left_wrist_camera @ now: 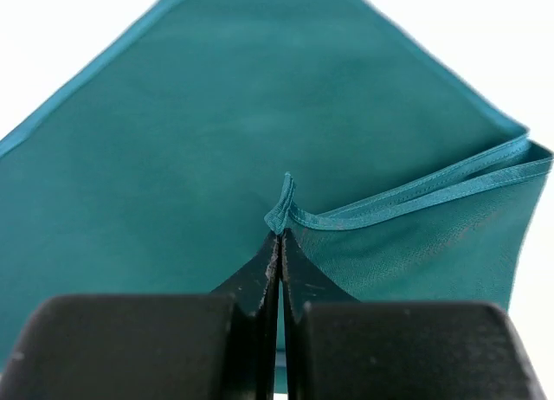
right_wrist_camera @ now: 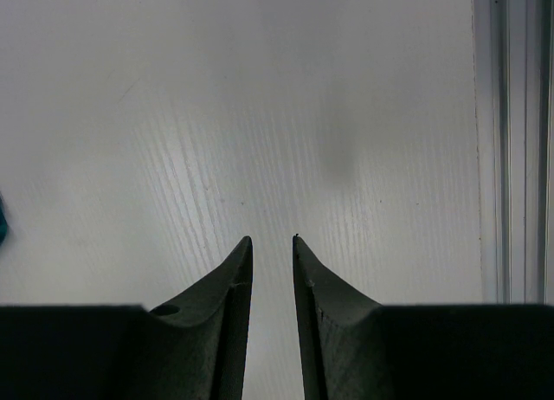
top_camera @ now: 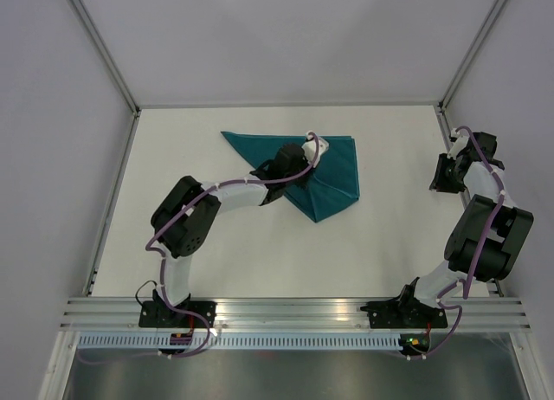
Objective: Fold the napkin, place the utensils inside, and roll it up
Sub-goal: Fold the napkin at the center of the board.
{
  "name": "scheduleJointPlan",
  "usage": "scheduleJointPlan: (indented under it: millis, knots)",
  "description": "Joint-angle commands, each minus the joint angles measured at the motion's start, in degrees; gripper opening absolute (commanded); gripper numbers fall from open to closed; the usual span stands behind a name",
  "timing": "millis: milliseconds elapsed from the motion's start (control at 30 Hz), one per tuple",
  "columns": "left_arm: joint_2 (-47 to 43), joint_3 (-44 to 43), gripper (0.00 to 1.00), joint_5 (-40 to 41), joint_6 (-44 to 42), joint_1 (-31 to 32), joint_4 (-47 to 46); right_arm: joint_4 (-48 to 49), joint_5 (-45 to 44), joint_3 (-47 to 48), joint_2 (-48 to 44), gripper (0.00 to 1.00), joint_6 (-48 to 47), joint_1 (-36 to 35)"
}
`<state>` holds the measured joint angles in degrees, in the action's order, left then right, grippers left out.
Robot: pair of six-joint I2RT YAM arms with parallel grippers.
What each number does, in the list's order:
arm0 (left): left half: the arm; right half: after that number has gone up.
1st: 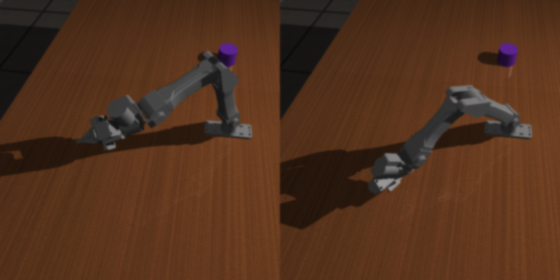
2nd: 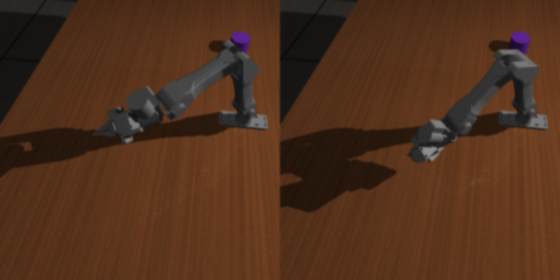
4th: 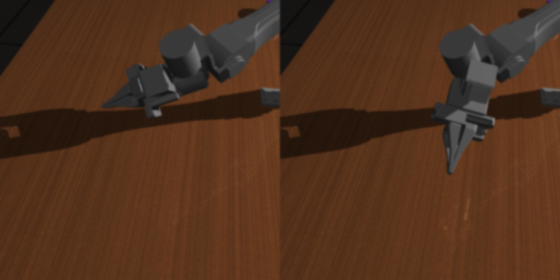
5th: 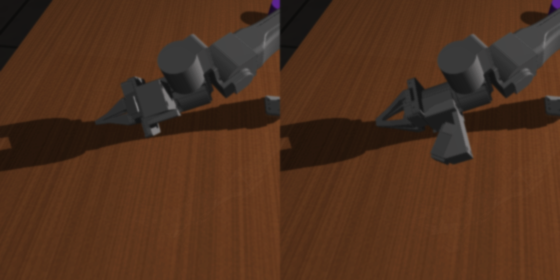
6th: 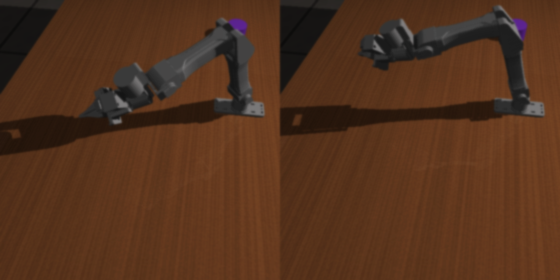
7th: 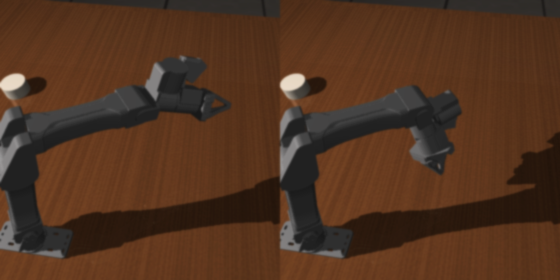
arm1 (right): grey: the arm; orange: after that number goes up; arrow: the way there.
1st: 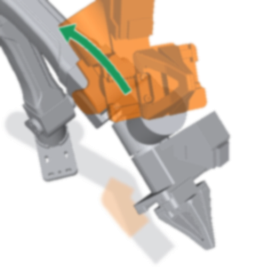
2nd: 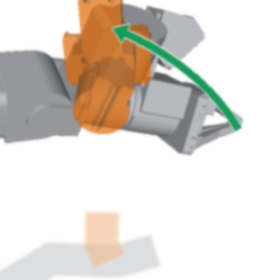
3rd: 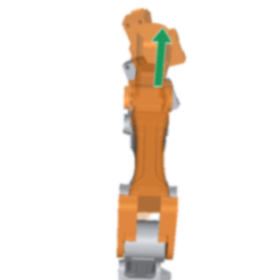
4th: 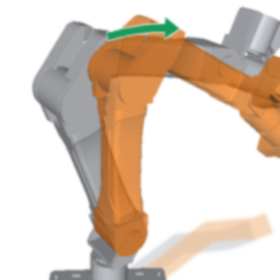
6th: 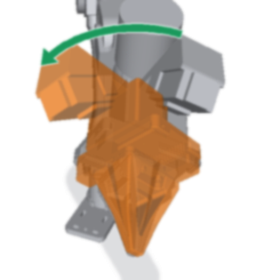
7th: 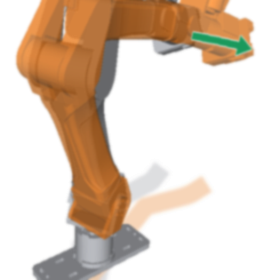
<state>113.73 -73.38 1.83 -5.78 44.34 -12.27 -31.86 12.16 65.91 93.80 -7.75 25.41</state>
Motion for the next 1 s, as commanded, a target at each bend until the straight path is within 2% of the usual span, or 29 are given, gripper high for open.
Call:
scheduleJointPlan:
  millis: [0,300,967]
  knots:
    - [-2.55,-2.55,0.02,-2.95,4.37,-3.72,2.16,0.65,-0.21,-0.17,0.42,0.31,-0.16,0.43]
    - [-2.11,-1.41,0.02,-4.55,6.83,-9.96,3.13,0.66,-0.21,-0.25,0.51,0.31,-0.25,0.52]
    - [-2.73,3.25,0.02,-4.55,8.68,-13.92,2.08,0.22,0.23,-0.34,0.6,0.31,-0.42,0.43]
